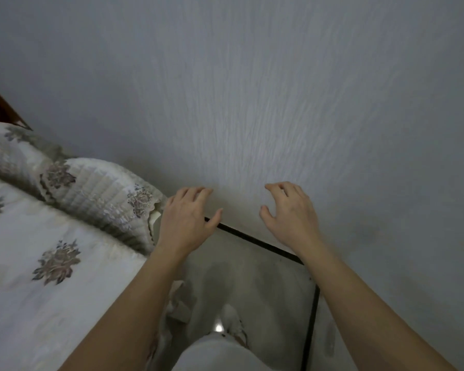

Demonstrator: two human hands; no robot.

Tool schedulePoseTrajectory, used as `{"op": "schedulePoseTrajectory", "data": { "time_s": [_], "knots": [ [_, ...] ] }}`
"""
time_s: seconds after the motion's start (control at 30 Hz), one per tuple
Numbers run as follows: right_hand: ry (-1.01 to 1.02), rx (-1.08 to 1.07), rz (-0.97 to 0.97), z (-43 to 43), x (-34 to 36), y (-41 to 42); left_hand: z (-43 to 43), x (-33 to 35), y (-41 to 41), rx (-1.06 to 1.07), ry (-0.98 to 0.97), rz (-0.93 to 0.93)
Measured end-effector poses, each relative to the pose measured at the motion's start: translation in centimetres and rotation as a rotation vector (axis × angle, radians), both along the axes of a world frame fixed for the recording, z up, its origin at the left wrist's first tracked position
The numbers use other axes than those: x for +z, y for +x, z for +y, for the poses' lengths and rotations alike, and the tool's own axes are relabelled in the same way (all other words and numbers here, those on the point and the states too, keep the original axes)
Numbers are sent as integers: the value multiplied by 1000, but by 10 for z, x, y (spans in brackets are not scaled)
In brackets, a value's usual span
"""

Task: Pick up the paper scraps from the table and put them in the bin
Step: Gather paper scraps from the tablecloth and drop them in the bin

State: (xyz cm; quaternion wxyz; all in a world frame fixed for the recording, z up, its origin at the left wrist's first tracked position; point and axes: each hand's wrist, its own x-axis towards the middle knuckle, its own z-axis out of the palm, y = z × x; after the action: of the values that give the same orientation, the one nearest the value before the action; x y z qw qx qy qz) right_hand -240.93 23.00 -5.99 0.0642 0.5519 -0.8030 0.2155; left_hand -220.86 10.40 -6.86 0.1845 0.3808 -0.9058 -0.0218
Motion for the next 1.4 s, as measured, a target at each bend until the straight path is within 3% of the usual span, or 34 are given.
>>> {"op": "schedulePoseTrajectory", "data": {
  "time_s": [0.5, 1.03, 1.4],
  "knots": [
    [29, 293, -42, -231, -11, -45, -166, -9, -25, 283, 91, -15],
    [46, 793, -20, -504, -15, -23, -329, -8, 3, 742, 100, 9],
    [94, 979, -104, -617, -14, 17, -402, -6, 20, 947, 114, 25]
  ]
}}
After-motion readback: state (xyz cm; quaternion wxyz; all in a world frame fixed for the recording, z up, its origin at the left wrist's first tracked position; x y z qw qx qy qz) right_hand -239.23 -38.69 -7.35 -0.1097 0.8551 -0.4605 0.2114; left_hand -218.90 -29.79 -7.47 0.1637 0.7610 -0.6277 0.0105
